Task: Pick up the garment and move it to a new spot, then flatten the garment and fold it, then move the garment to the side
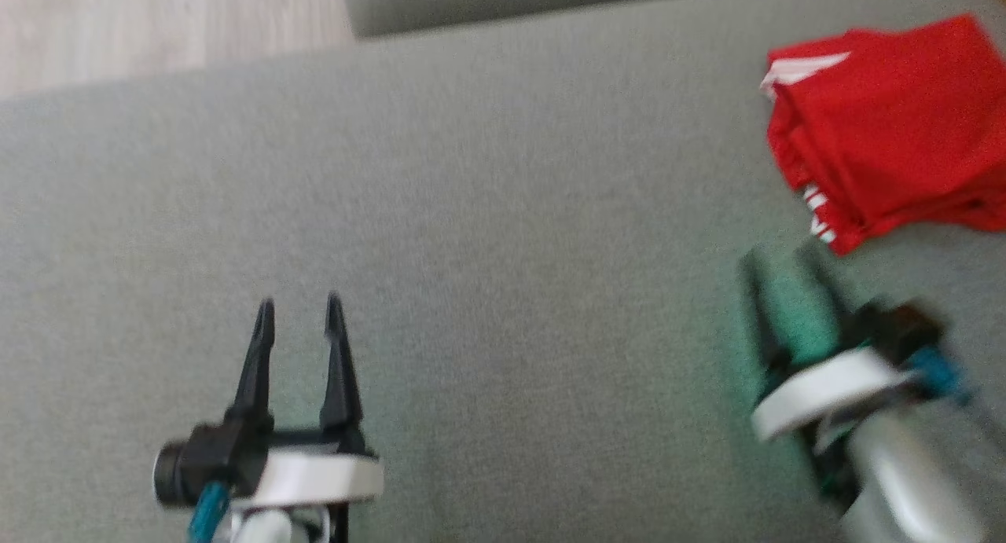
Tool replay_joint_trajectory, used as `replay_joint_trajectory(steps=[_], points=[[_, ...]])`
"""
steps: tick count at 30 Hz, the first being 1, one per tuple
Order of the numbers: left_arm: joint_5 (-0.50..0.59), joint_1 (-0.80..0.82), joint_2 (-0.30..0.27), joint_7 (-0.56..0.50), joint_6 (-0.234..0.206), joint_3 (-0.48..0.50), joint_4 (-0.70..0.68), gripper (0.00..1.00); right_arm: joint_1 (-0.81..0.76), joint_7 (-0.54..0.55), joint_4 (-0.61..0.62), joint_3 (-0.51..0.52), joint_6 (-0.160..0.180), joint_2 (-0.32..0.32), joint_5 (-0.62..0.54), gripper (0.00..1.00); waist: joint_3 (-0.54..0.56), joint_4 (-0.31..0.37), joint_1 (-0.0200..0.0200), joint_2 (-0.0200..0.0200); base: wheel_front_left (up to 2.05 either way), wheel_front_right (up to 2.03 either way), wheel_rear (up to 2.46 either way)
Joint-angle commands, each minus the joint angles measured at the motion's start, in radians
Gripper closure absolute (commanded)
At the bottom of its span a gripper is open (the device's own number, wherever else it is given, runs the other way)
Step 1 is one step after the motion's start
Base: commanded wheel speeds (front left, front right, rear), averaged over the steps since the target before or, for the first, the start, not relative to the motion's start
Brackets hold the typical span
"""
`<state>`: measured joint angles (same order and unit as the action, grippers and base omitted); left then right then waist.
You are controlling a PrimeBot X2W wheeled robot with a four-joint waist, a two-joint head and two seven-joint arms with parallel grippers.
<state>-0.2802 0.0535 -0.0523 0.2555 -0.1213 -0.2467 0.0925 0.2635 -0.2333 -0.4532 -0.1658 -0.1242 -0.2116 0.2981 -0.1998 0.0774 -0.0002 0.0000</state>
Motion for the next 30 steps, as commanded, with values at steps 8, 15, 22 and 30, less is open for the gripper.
replay_joint_trajectory(steps=[8,15,22,30], points=[[0.020,-0.127,0.002,0.006,0.017,0.062,-0.027,0.00,-0.197,-0.028,0.148,-0.106,-0.007,0.086,-0.057,0.00,0.228,-0.002,0.0002,0.0000,0.00,0.00,0.00],[0.052,-0.168,0.002,0.006,0.045,0.085,-0.021,0.00,-0.302,-0.028,0.186,-0.017,-0.007,0.137,-0.155,0.00,0.274,-0.023,0.0002,0.0000,0.00,0.00,0.00],[0.059,-0.174,0.002,0.006,0.045,0.100,-0.001,0.00,-0.315,-0.028,0.189,0.006,-0.007,0.153,-0.178,0.00,0.283,-0.026,0.0002,0.0000,0.00,0.00,0.00],[0.067,-0.178,0.002,0.006,0.044,0.102,0.033,0.00,-0.303,-0.028,0.206,0.006,-0.007,0.158,-0.184,0.00,0.286,-0.026,0.0002,0.0000,0.00,0.00,0.00]])
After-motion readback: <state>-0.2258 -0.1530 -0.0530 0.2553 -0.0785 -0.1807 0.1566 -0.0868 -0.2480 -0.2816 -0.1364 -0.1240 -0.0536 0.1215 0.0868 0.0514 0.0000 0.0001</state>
